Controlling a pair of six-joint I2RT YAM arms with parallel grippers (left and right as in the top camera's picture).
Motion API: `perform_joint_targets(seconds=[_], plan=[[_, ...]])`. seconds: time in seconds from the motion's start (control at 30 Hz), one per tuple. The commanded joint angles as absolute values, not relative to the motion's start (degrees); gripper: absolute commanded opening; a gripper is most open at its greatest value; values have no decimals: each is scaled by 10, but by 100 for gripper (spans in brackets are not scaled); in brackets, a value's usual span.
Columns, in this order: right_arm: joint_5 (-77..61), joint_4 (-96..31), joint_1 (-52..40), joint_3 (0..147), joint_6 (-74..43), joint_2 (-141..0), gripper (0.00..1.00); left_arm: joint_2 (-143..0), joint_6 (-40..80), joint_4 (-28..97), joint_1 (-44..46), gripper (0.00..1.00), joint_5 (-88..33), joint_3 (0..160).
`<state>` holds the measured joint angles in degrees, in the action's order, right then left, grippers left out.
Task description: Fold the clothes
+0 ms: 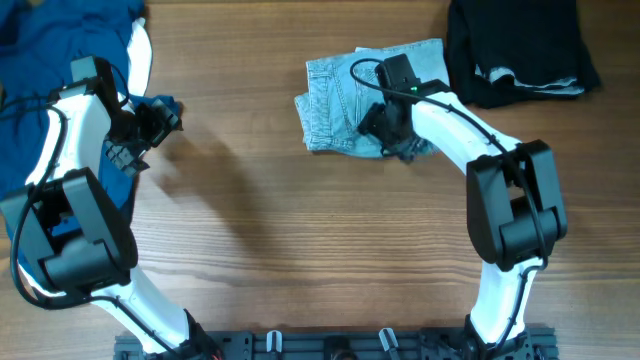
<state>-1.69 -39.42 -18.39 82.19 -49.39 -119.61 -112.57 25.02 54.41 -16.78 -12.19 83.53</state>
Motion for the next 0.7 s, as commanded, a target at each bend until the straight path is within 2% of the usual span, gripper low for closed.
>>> perform_joint_targets(seconds=[0.0,0.03,0.07,0.1,0.37,0.67], plan=[[38,-340,-183,800,-460,-1243,58,-1115,258,545,-166,100,-119,843],[41,-329,-183,800,-459,-1243,43,-1115,258,545,-166,100,-119,843],[48,-316,-183,800,-457,-1243,14,-1115,258,547,-166,100,-119,843],[50,-307,-183,800,-449,-1243,7,-1115,258,547,-166,100,-119,843],[44,-270,-168,807,-324,-1237,4,-1115,258,551,-166,100,-119,843],[-135,-362,-83,887,-188,-1130,4,-1115,258,550,-166,100,-119,843]])
